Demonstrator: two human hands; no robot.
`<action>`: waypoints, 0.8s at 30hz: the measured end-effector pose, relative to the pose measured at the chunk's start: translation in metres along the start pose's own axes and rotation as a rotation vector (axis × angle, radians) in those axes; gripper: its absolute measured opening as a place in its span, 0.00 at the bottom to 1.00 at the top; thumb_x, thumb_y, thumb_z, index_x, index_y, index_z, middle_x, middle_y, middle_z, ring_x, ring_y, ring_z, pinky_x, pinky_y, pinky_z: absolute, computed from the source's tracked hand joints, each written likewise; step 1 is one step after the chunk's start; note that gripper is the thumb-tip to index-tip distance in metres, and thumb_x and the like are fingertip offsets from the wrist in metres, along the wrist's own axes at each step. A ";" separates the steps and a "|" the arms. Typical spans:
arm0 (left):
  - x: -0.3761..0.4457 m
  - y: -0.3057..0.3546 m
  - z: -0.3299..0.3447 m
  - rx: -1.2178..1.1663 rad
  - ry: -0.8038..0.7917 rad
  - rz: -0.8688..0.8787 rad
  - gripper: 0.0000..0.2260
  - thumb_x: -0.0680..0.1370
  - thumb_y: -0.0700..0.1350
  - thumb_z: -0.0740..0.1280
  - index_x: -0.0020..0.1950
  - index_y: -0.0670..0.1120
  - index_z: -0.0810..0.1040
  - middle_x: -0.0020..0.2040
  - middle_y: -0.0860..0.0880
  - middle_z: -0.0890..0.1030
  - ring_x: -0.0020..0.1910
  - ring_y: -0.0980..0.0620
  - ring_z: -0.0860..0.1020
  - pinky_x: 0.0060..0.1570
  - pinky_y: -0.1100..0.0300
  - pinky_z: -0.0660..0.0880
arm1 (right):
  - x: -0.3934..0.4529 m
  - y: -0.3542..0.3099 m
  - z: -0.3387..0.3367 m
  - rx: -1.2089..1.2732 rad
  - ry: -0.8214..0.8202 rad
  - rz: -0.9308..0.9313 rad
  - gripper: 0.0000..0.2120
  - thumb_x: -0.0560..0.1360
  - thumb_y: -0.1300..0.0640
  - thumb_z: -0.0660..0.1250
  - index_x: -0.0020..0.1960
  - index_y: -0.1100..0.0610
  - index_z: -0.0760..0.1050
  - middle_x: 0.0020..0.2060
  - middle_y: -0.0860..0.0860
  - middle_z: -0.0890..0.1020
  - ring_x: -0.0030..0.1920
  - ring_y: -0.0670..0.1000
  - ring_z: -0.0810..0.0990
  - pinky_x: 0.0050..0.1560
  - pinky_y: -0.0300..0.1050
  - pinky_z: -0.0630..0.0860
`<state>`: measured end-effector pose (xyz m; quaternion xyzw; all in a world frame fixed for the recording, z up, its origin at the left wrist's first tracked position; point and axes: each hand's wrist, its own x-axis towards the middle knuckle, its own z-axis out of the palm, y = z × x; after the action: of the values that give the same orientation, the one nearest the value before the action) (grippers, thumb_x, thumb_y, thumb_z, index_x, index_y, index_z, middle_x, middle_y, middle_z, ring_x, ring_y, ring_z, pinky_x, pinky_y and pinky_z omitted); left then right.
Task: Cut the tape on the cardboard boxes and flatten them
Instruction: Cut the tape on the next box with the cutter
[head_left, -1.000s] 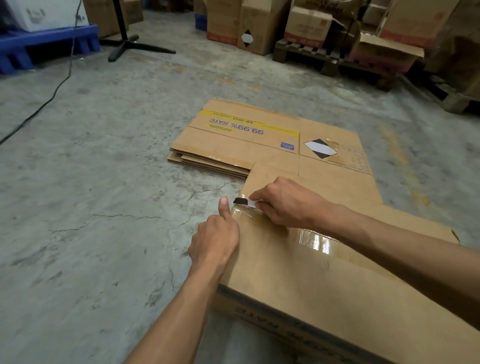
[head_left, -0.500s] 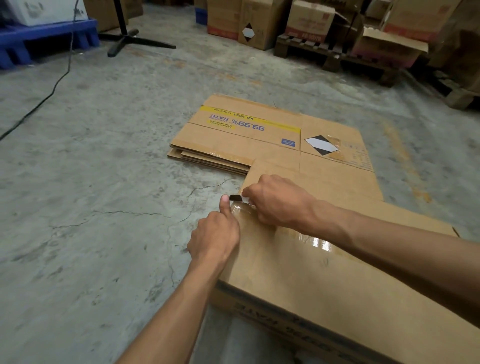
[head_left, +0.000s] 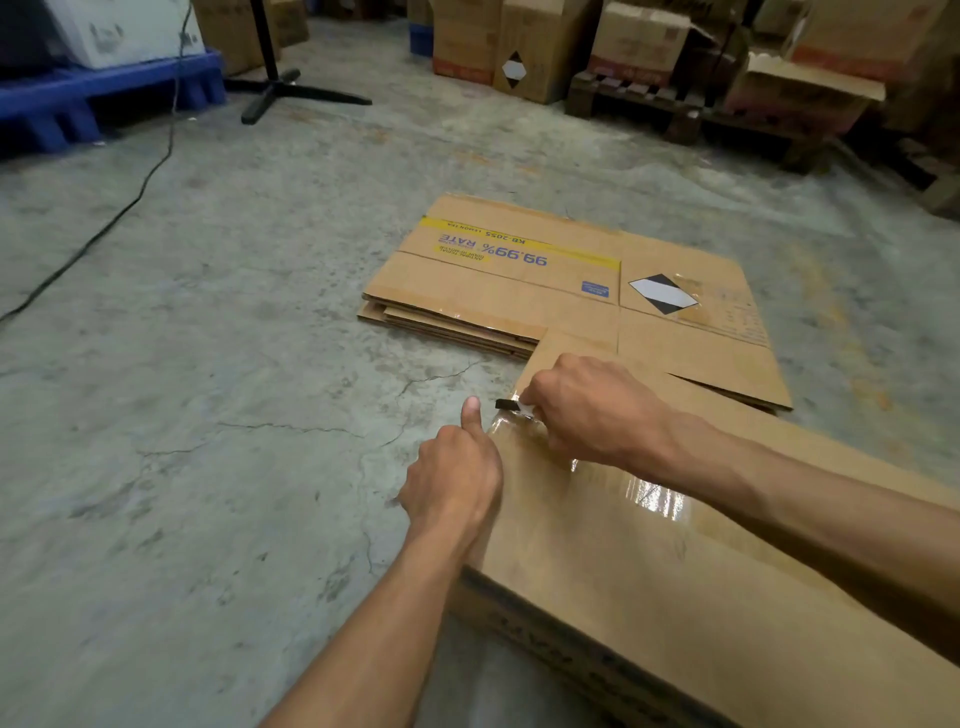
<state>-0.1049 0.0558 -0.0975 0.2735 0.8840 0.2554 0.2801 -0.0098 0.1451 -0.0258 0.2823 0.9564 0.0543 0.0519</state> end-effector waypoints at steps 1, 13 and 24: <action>0.001 0.000 0.001 0.000 -0.003 -0.002 0.36 0.81 0.64 0.37 0.64 0.42 0.75 0.62 0.40 0.77 0.61 0.38 0.75 0.66 0.36 0.66 | -0.002 0.001 0.001 0.016 0.011 0.008 0.09 0.75 0.59 0.61 0.53 0.54 0.78 0.31 0.49 0.63 0.47 0.63 0.78 0.37 0.46 0.64; 0.002 0.001 0.001 -0.008 -0.021 0.031 0.36 0.82 0.63 0.37 0.64 0.41 0.75 0.62 0.40 0.77 0.61 0.39 0.75 0.58 0.45 0.69 | -0.026 0.008 0.018 0.101 0.028 0.023 0.03 0.73 0.58 0.62 0.42 0.52 0.72 0.32 0.52 0.70 0.38 0.61 0.71 0.35 0.46 0.65; 0.001 0.002 0.003 0.047 0.032 0.058 0.37 0.81 0.63 0.36 0.63 0.41 0.76 0.62 0.40 0.78 0.60 0.39 0.75 0.58 0.44 0.70 | -0.010 0.015 0.022 0.230 0.175 0.005 0.13 0.74 0.57 0.60 0.52 0.52 0.82 0.42 0.55 0.84 0.45 0.61 0.79 0.38 0.46 0.73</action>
<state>-0.1030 0.0592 -0.0985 0.3016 0.8857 0.2470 0.2521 0.0088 0.1536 -0.0445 0.2828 0.9565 -0.0310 -0.0645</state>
